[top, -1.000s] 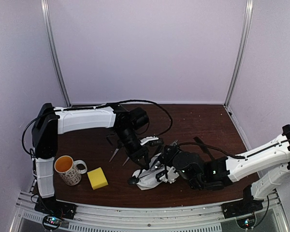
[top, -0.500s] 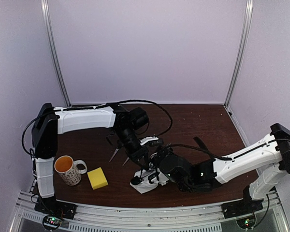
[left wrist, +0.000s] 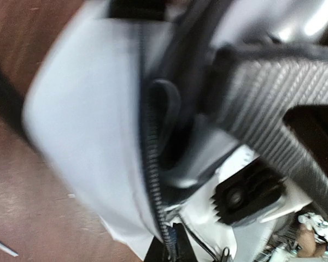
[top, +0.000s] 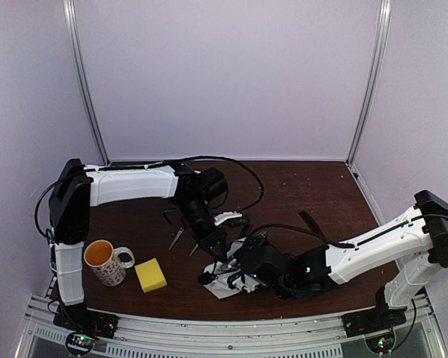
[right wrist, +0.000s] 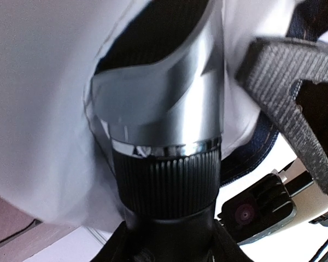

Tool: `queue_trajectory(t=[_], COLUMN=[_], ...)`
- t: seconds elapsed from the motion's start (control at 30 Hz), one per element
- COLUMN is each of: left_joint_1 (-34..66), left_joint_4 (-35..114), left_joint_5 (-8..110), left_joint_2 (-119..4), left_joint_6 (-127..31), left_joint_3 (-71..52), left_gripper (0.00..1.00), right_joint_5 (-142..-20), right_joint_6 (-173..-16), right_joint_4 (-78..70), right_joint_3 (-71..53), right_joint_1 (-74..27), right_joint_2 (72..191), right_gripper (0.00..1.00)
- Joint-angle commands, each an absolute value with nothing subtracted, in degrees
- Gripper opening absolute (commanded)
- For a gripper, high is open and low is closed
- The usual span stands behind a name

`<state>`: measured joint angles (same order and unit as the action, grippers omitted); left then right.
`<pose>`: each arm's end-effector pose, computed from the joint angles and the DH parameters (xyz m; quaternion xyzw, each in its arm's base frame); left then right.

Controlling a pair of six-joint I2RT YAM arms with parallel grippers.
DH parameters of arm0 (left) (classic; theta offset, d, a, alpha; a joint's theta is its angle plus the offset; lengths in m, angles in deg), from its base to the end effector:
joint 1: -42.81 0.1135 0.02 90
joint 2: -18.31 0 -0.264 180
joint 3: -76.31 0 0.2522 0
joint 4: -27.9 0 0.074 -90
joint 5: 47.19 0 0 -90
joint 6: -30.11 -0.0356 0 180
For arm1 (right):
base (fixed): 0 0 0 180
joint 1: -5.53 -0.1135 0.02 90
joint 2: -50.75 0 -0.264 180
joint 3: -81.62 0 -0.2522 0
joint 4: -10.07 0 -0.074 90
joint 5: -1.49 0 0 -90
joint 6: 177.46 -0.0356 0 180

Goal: Sort the hair-cutting tools
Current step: Place the electric hair clipper in the kit bag.

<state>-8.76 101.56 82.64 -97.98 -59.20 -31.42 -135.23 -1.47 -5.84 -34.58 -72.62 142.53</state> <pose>0.2308 -0.3276 0.2122 -0.4238 -0.8372 0.3332 0.0924 0.0915 0.3097 0.1908 -0.8152 0.2703 -0.3886 0.3337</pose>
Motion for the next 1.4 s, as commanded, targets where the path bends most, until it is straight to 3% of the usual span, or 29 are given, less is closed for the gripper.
queue_trajectory(t=[0.0, 0.2, 0.5, 0.7, 1.1, 1.23, 1.37], left_joint_1=[-7.04, -7.03, -7.03, -7.05, -7.03, -7.03, -7.03], left_joint_4=[97.64, 96.9, 96.38, 95.32, 89.9, 89.39, 88.87], left_joint_5=[76.94, 78.1, 79.99, 79.1, 76.72, 77.13, 75.34], left_joint_2=[-98.28, -98.96, -97.69, -97.53, -93.78, -94.31, -93.99], left_joint_6=[-60.94, -61.07, -62.29, -62.64, -62.22, -62.18, -62.06], left_joint_3=[-30.26, -30.29, -29.08, -28.32, -26.75, -27.53, -27.08], left_gripper=[0.0, 0.0, 0.0, 0.0, 0.0, 0.0, 0.0], right_joint_5=[-133.47, -133.1, -132.11, -111.0, -95.64, -98.72, -91.19], right_joint_6=[0.99, -6.96, -16.02, -37.13, -50.8, -51.6, -57.97], right_joint_4=[6.72, 0.81, -7.39, -40.03, -45.24, -45.88, -45.22], right_joint_3=[-37.65, -29.91, -24.63, -14.09, -17.81, -14.69, -15.58], right_joint_1=[-73.96, -73.94, -73.14, -71.31, -64.02, -63.53, -57.68], right_joint_2=[143.5, 146.32, 146.45, 138.23, 126.85, 130.8, 129.49], right_gripper=[0.14, 0.16, 0.38, 0.54, 0.52, 0.49, 0.5])
